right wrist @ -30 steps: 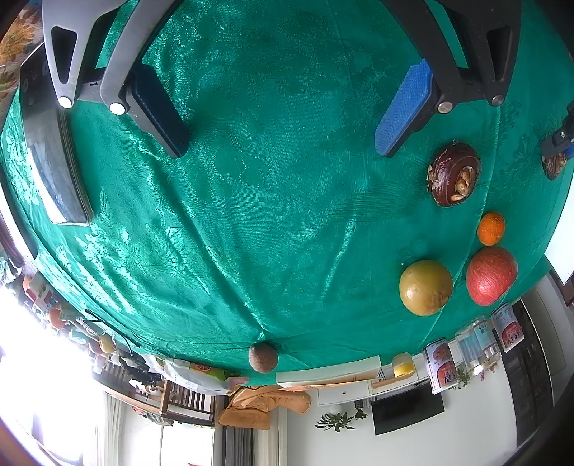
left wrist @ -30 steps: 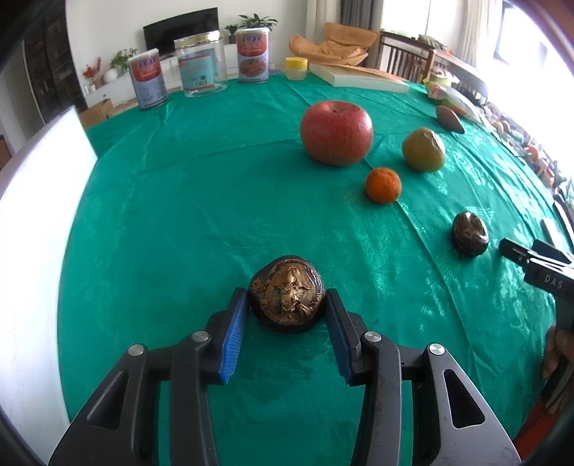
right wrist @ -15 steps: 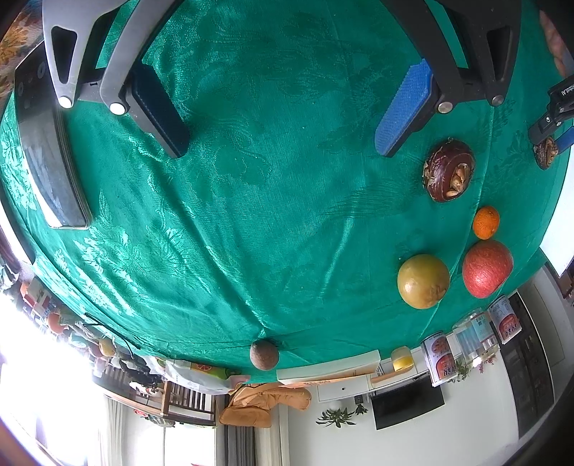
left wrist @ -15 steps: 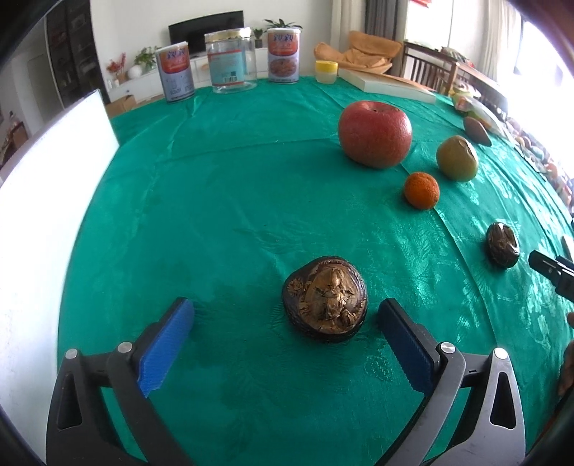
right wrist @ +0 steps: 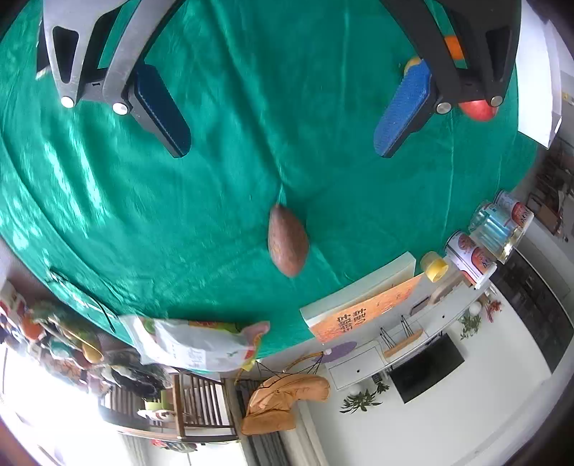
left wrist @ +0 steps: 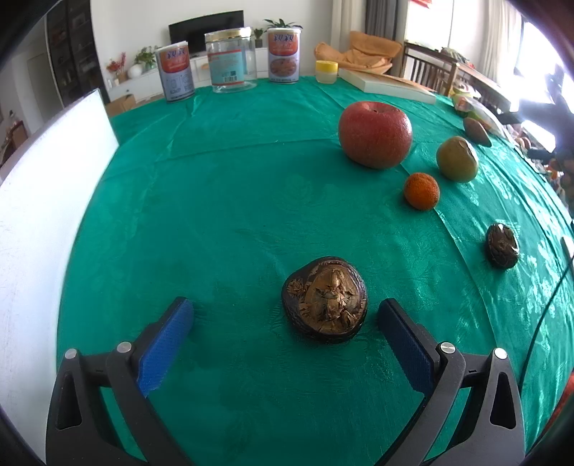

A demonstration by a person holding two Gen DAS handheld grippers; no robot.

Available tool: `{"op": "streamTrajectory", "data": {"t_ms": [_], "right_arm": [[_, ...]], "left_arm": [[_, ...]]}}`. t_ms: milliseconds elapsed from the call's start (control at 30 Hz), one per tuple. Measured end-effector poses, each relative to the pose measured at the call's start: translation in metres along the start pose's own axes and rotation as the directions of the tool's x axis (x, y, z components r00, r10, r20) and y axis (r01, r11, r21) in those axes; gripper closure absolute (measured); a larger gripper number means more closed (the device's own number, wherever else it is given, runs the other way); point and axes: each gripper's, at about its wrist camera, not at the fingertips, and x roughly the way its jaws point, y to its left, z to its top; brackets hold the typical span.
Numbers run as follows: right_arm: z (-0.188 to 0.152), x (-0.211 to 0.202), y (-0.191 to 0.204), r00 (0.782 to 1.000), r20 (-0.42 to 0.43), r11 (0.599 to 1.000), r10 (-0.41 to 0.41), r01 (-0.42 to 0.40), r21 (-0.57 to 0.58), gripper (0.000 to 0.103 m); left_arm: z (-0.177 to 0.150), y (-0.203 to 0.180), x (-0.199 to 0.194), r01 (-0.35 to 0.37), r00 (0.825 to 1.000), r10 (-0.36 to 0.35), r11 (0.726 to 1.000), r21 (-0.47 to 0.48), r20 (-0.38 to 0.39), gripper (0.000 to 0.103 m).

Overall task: Organize fruits
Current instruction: 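Grasp a second sweet potato with the right tool and lift it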

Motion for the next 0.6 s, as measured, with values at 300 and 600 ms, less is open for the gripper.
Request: {"op": "streamTrajectory", "data": {"t_ms": [300, 600], "right_arm": [[0.049, 0.089, 0.002, 0.987, -0.158, 1.0, -0.007, 0.006, -0.01, 0.063], [-0.056, -0.017, 0.001, 0.97, -0.185, 0.986, 0.157, -0.165, -0.029, 0.063]], "left_arm": [[0.0, 0.0, 0.0, 0.0, 1.0, 0.0, 1.0, -0.001, 0.0, 0.001], [0.0, 0.0, 0.0, 0.0, 1.0, 0.0, 1.0, -0.001, 0.0, 0.001]]}}
